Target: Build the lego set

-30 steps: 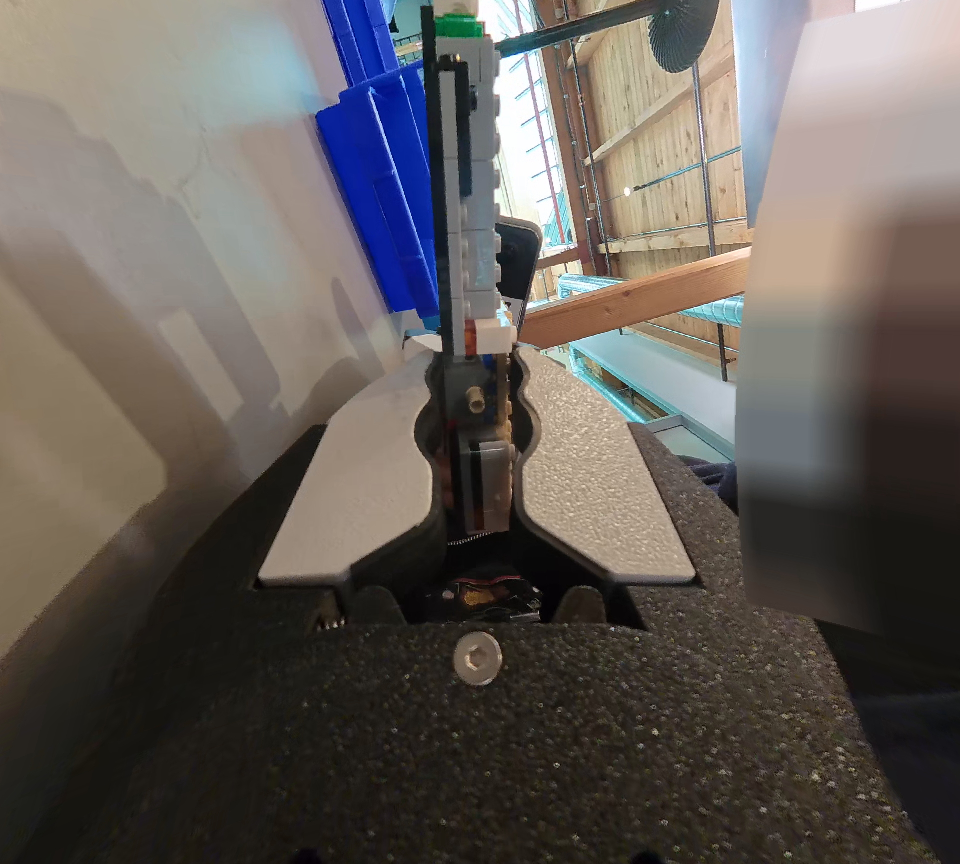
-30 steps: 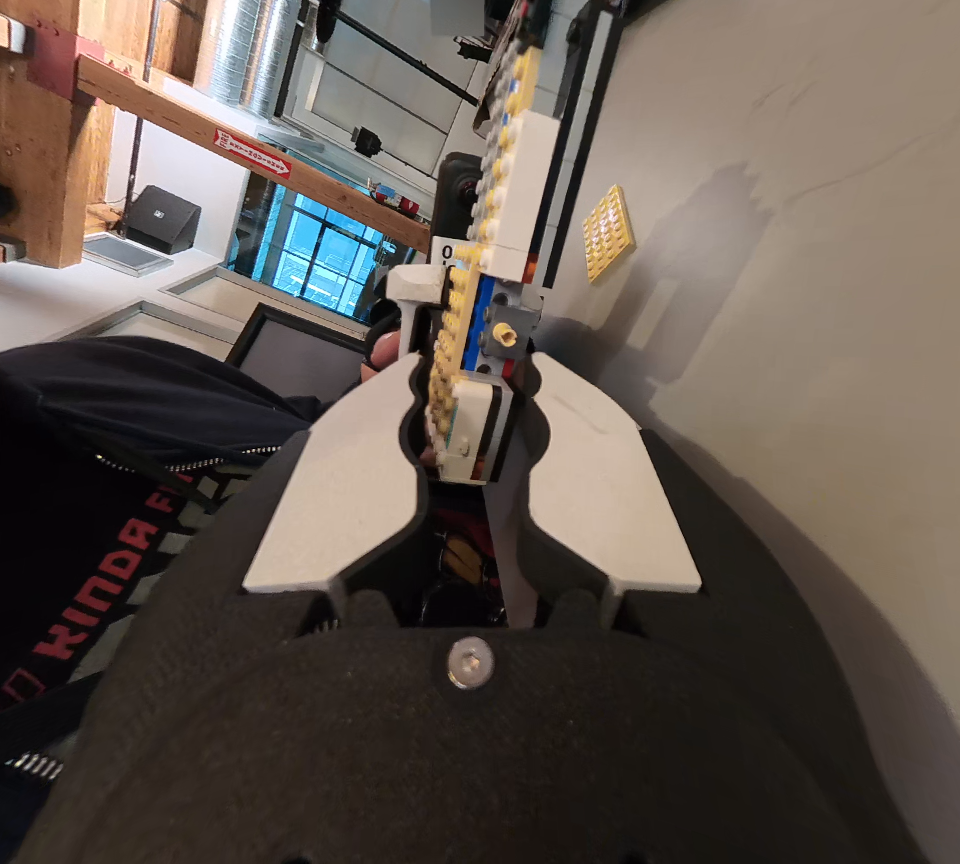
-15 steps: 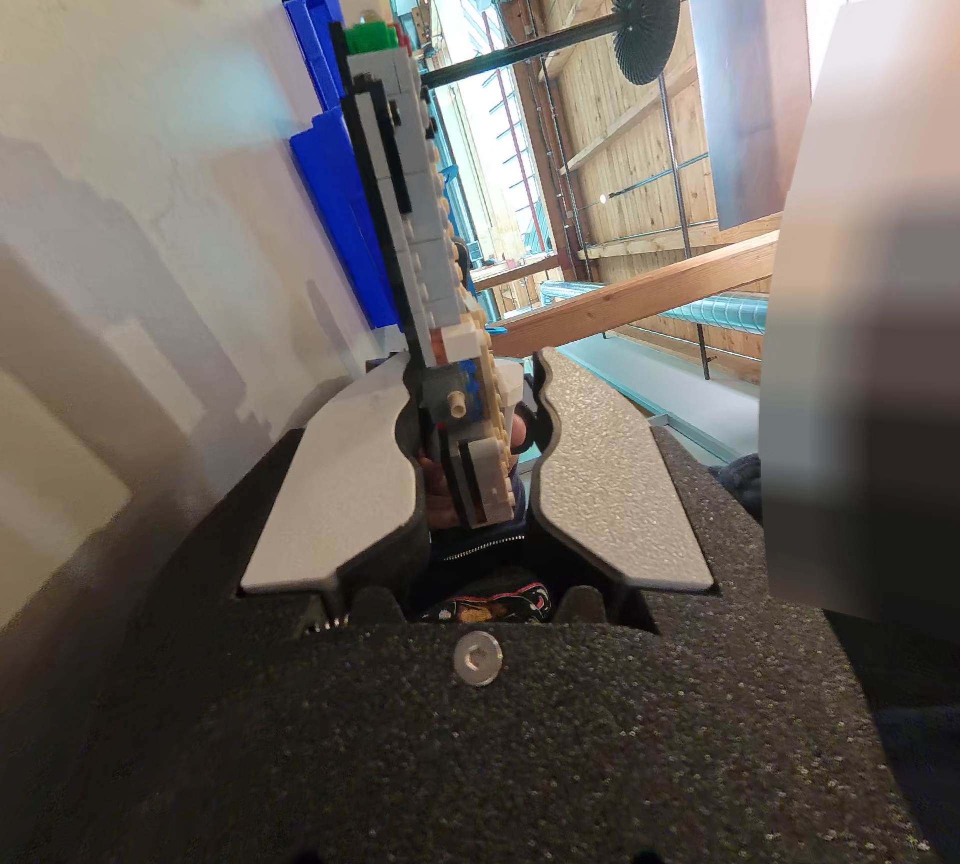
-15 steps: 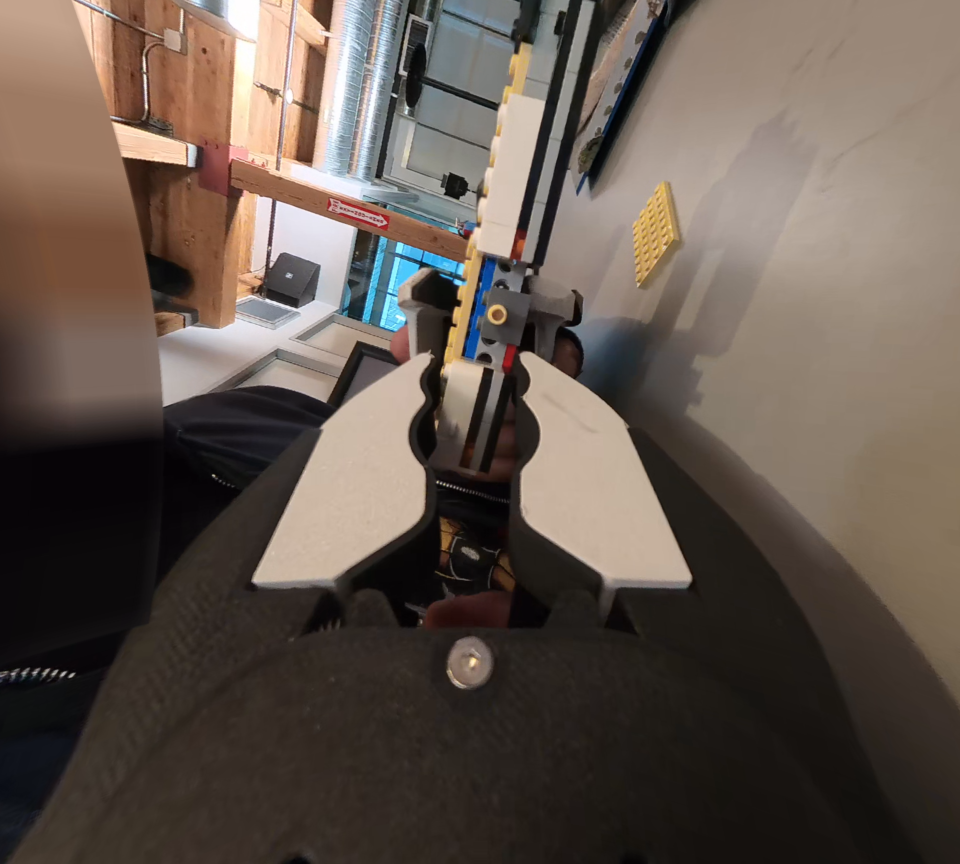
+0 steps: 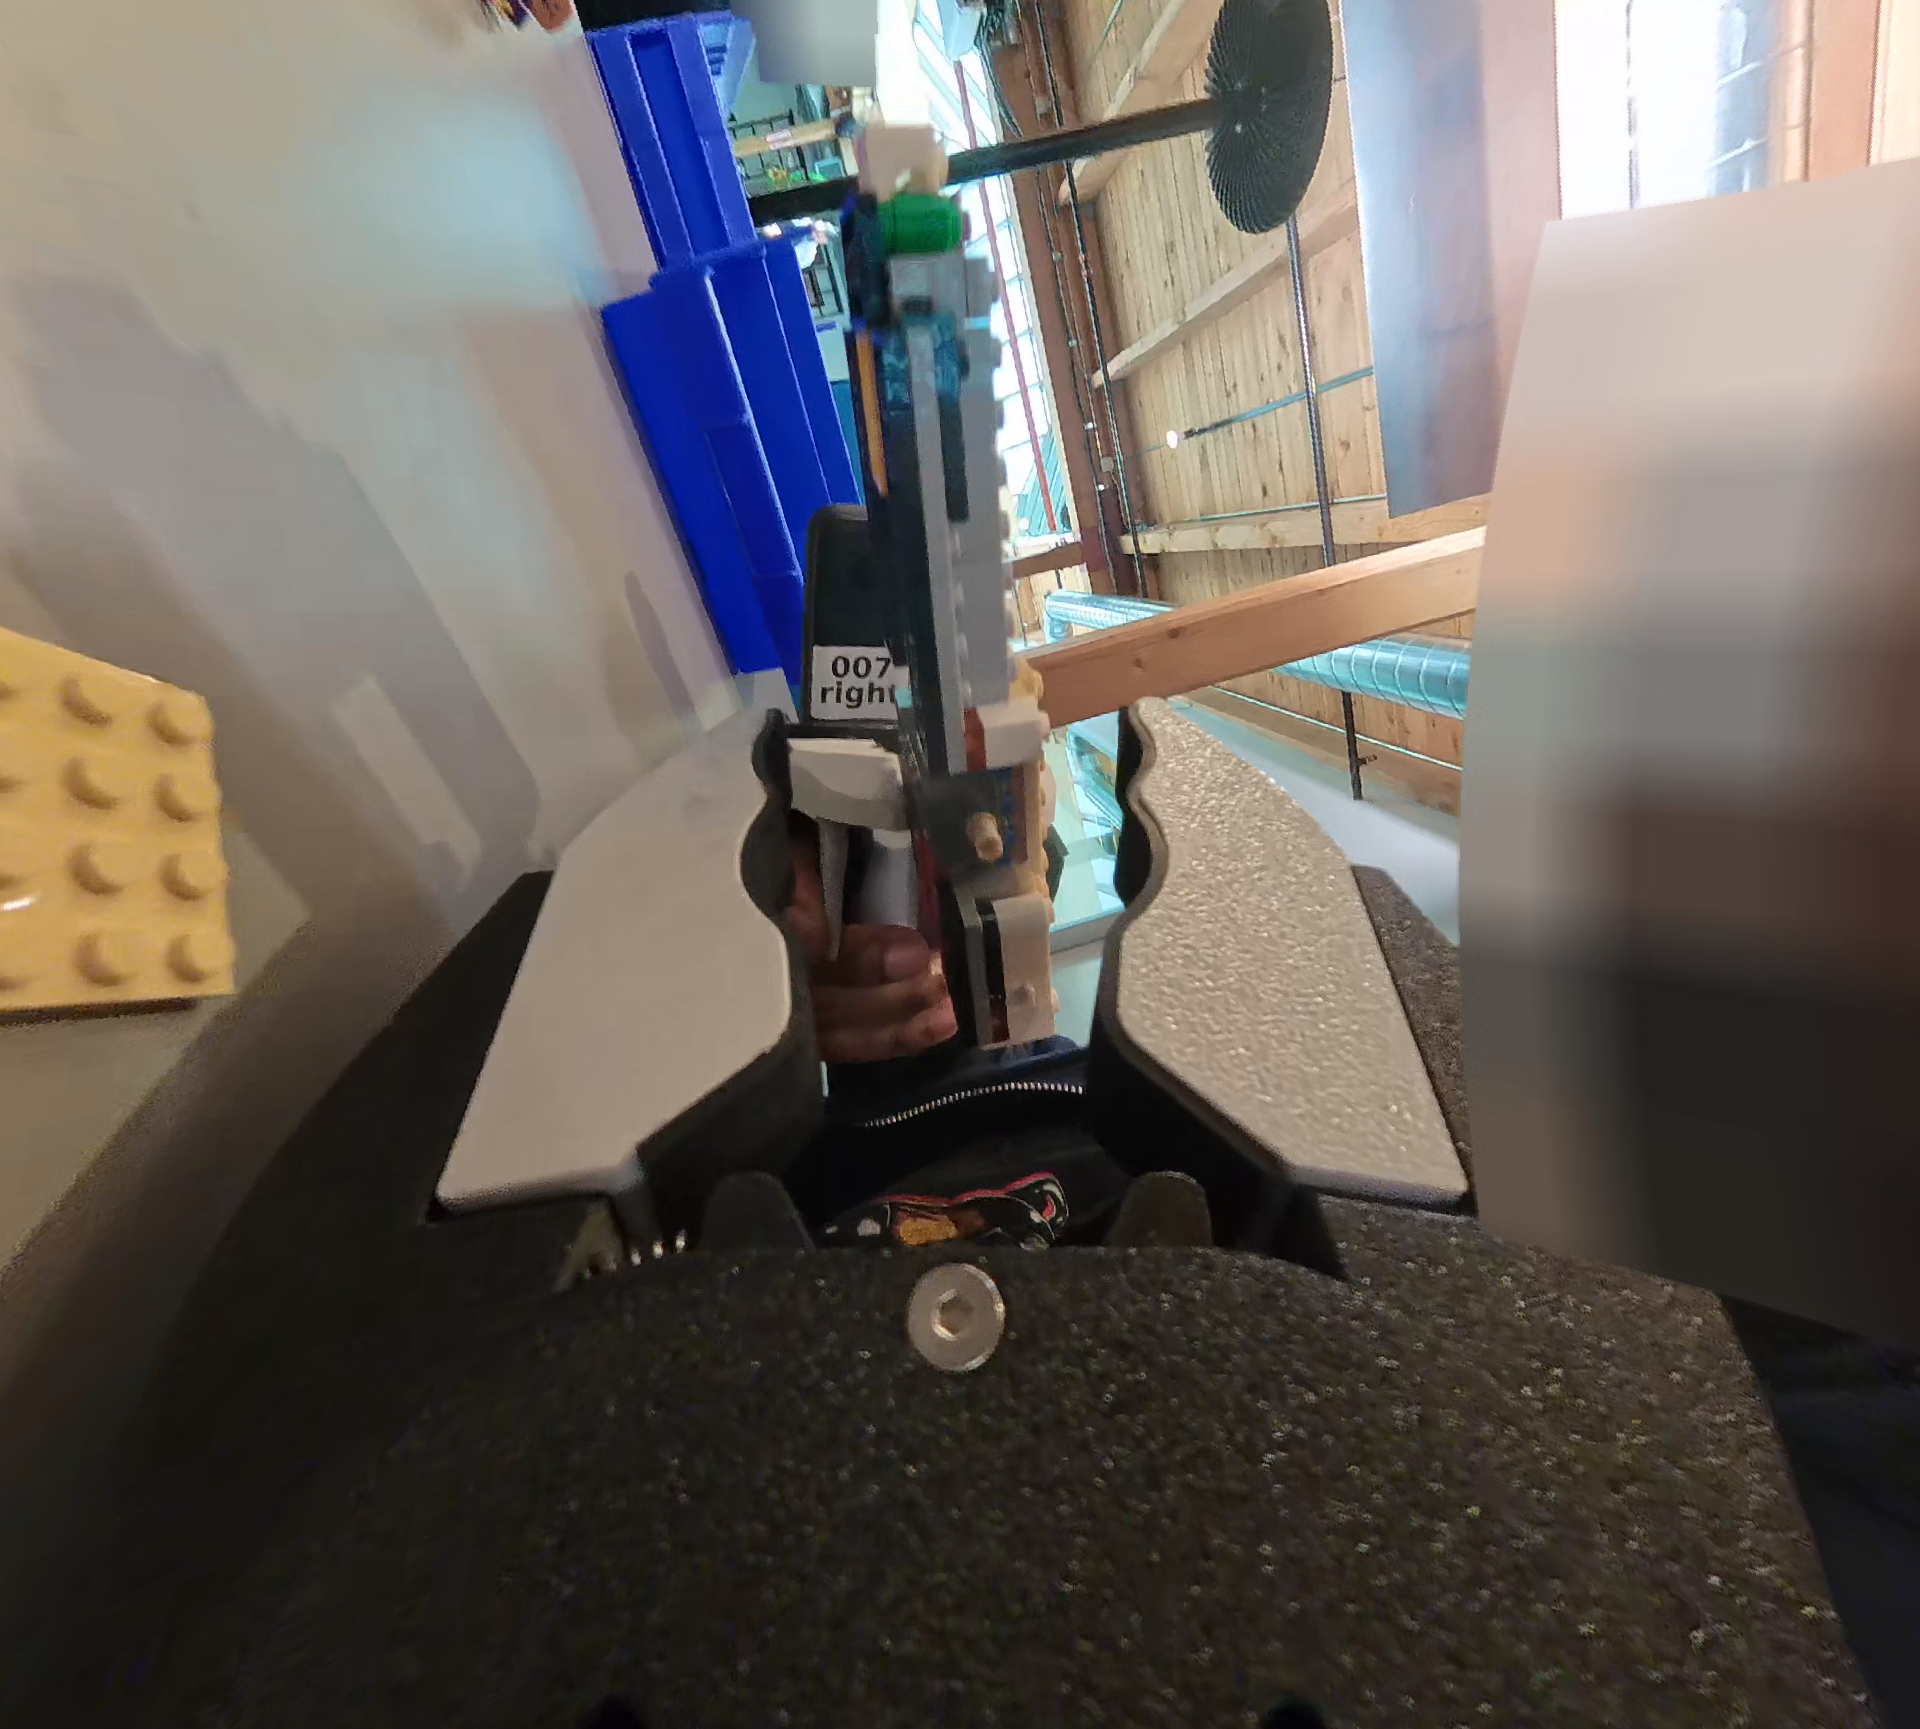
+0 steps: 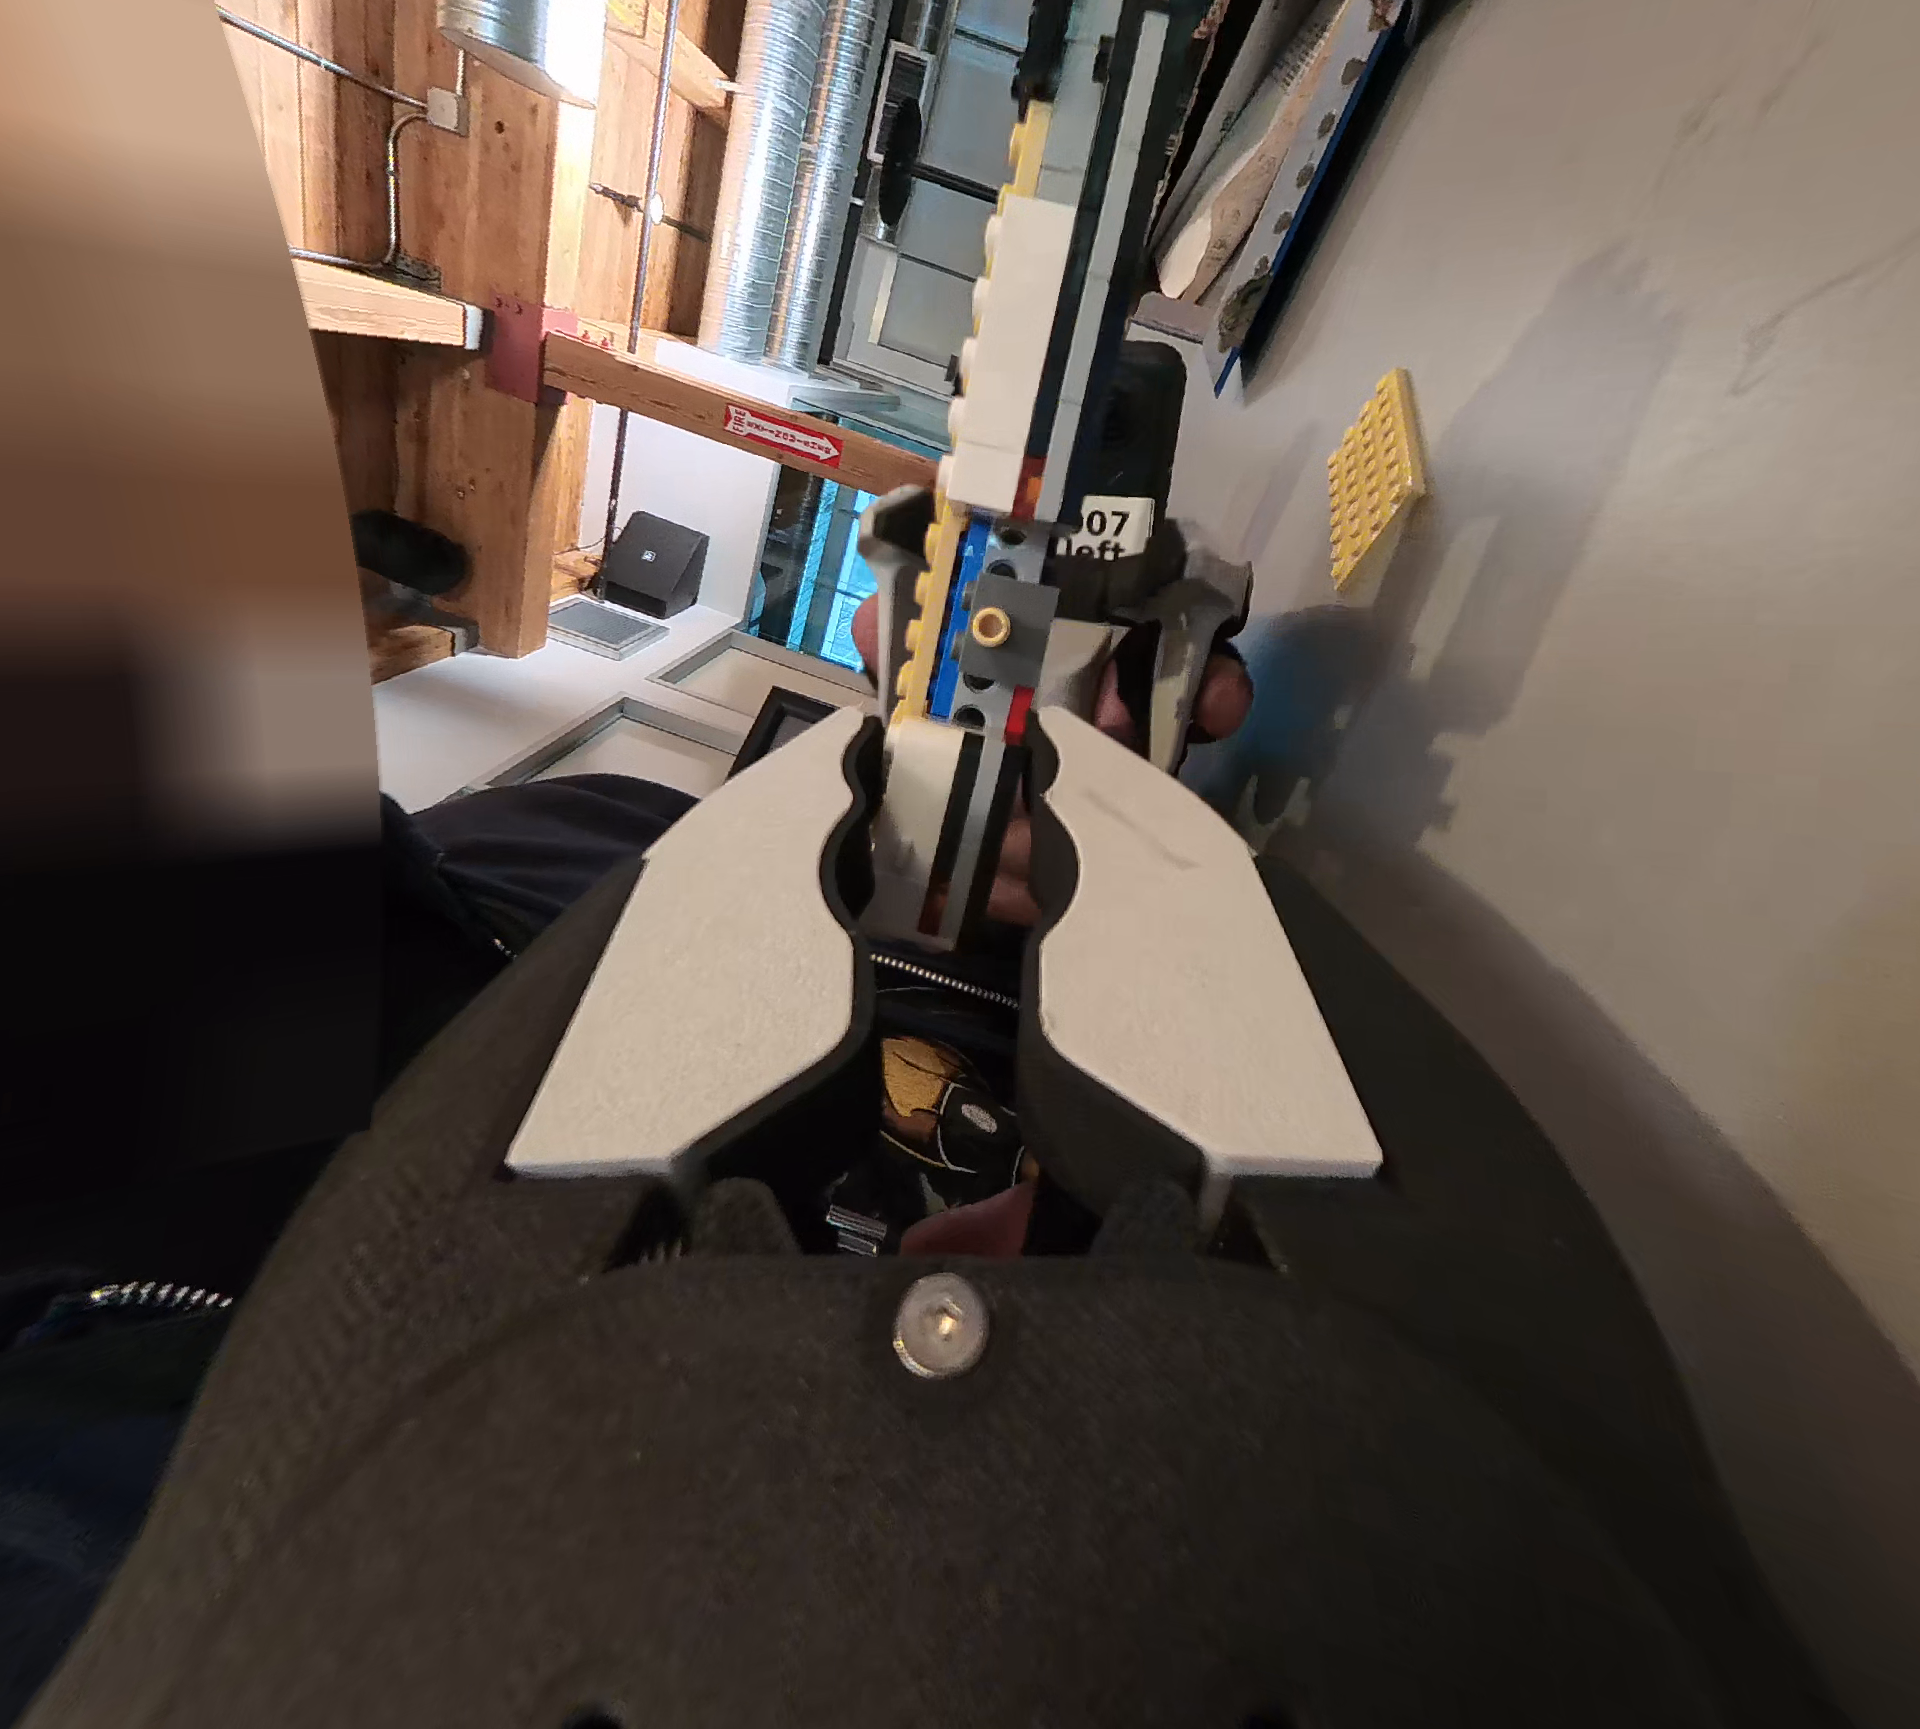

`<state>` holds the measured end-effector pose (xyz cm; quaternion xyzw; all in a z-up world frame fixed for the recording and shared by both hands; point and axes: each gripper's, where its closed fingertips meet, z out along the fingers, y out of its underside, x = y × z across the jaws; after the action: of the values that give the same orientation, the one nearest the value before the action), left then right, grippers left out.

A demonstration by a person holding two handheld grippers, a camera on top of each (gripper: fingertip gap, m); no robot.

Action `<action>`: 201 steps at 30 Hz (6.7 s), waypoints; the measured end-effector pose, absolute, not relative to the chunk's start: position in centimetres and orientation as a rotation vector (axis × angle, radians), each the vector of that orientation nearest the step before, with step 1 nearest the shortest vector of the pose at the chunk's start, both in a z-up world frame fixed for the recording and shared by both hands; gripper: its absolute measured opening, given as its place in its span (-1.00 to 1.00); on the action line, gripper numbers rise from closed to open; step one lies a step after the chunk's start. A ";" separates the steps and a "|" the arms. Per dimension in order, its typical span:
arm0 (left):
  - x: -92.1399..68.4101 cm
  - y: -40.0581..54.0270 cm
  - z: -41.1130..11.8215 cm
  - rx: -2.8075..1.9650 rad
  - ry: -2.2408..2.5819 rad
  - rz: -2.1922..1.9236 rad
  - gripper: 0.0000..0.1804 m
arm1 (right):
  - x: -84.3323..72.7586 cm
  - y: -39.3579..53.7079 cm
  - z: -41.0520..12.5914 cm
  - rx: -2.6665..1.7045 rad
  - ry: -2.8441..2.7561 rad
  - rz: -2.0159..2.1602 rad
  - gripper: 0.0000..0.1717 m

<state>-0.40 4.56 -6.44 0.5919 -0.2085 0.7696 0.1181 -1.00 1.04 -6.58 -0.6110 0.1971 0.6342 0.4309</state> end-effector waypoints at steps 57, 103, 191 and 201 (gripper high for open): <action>-0.2 10.0 -10.1 2.299 -0.147 2.250 -0.78 | -0.3 6.7 -10.0 -2.460 -0.241 0.345 -0.61; 0.1 9.2 -8.9 2.106 -0.213 2.270 -0.78 | -0.6 4.4 -6.7 -2.091 -1.530 0.199 -0.61; 2.1 5.9 -8.7 1.846 -0.432 2.109 -0.78 | -0.8 1.1 -8.4 -2.117 -1.624 0.338 -0.35; 2.1 5.4 -8.8 1.844 -0.478 2.085 -0.78 | -0.6 0.6 -8.7 -2.049 -1.888 0.328 -0.34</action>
<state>2.09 5.41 -8.83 0.6448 -0.1672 0.7289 0.1580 -0.62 0.64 -8.75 -0.7201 -0.6635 0.1151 0.1671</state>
